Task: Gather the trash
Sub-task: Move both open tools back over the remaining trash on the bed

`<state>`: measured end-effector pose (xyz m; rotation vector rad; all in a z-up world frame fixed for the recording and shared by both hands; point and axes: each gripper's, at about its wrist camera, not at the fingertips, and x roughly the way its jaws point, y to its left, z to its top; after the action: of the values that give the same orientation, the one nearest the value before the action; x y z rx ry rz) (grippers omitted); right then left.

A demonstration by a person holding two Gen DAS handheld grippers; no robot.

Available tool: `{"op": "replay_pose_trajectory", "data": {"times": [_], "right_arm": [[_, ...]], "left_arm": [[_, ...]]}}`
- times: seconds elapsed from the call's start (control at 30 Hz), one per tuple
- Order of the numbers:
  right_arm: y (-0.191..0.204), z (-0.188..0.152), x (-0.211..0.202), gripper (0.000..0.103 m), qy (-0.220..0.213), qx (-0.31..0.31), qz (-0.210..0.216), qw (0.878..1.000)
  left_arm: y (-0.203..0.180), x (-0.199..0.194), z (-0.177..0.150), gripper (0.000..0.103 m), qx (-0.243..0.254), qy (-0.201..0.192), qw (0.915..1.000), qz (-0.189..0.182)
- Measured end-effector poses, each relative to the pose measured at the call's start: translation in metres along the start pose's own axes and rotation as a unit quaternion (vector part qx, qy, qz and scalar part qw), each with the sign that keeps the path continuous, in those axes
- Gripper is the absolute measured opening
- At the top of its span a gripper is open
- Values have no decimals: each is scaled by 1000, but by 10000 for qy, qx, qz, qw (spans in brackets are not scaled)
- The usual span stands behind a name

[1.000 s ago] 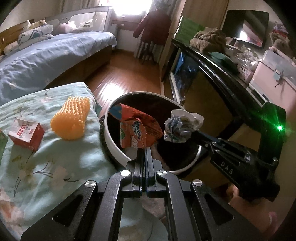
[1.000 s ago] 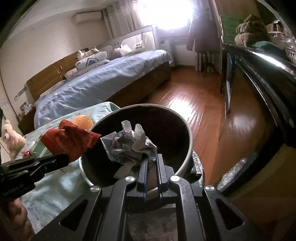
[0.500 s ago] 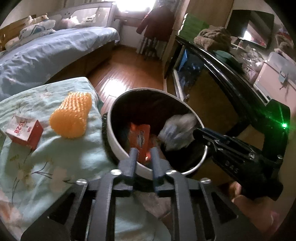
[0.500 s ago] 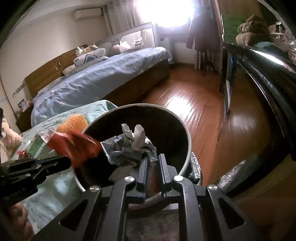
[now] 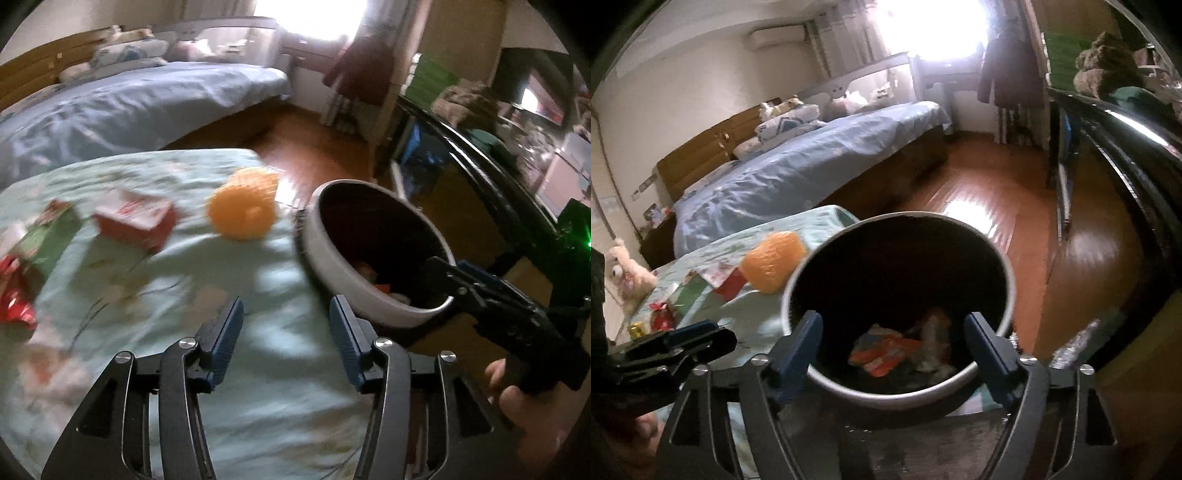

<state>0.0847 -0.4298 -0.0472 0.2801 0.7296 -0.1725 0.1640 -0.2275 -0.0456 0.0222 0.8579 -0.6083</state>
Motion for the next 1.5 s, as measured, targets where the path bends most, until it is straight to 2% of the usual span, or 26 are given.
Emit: {"op": "replay_pose_trajectory", "data": {"times": [0.3, 0.43, 0.77, 1.13, 1.5], "right_arm": [[48, -13, 8, 90, 238, -181, 503, 9983], [72, -19, 15, 90, 383, -308, 737, 9961], [126, -30, 28, 90, 663, -585, 1142, 9895], [188, -42, 42, 90, 890, -980, 1599, 9782], [239, -50, 57, 90, 1050, -1284, 1963, 9664]], "left_arm": [[62, -33, -26, 52, -368, -179, 9969, 674], [84, -47, -36, 57, -443, -305, 9933, 1018], [146, -76, -63, 57, -877, -369, 9827, 1591], [196, -100, -81, 58, -1344, -405, 9699, 1992], [231, -108, -88, 58, -1683, -385, 9610, 2159]]}}
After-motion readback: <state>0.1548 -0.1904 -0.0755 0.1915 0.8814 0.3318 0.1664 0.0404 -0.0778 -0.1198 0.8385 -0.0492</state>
